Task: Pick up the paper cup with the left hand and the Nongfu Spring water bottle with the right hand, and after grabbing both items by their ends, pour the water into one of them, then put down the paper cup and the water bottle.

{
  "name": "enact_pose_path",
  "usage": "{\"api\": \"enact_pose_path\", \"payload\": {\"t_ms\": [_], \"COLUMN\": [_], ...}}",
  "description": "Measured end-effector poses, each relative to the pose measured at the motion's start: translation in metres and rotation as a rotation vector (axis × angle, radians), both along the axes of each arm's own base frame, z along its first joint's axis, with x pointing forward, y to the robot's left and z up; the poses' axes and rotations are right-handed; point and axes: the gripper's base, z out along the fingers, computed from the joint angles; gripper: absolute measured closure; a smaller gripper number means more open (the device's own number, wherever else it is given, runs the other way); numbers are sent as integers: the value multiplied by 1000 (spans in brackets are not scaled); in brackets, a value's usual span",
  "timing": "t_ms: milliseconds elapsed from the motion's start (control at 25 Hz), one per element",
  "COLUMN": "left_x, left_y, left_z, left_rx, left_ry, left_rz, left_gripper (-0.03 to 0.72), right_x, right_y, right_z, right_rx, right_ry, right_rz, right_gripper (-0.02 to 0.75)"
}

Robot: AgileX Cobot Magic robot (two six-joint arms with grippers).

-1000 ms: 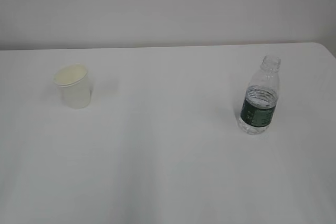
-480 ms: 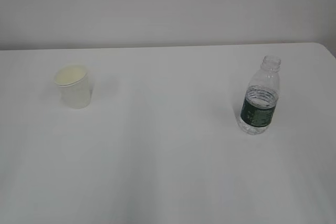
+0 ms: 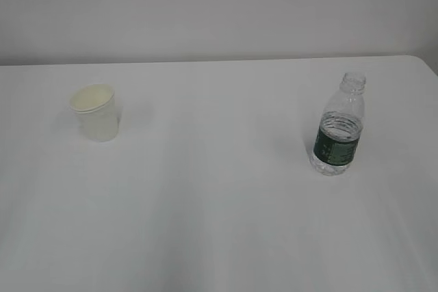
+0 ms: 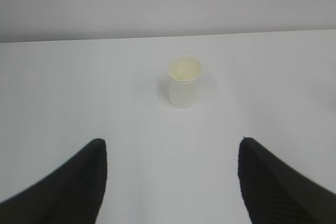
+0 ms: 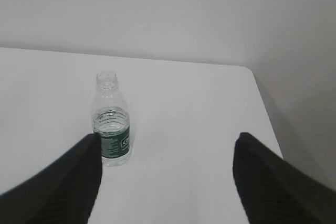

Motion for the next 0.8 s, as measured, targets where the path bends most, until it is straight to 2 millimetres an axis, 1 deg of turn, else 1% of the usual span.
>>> {"api": "enact_pose_path", "payload": {"t_ms": [400, 800], "left_x": [13, 28], "left_y": [2, 4], "left_z": [4, 0], "left_rx": [-5, 24], "left_ry": [-22, 30], "left_rz": [15, 28], "left_gripper": [132, 133], "right_x": [21, 38], "right_y": [1, 3], "right_z": [1, 0], "right_rx": [-43, -48], "right_ry": [13, 31], "right_rz": [15, 19], "right_gripper": [148, 148]}}
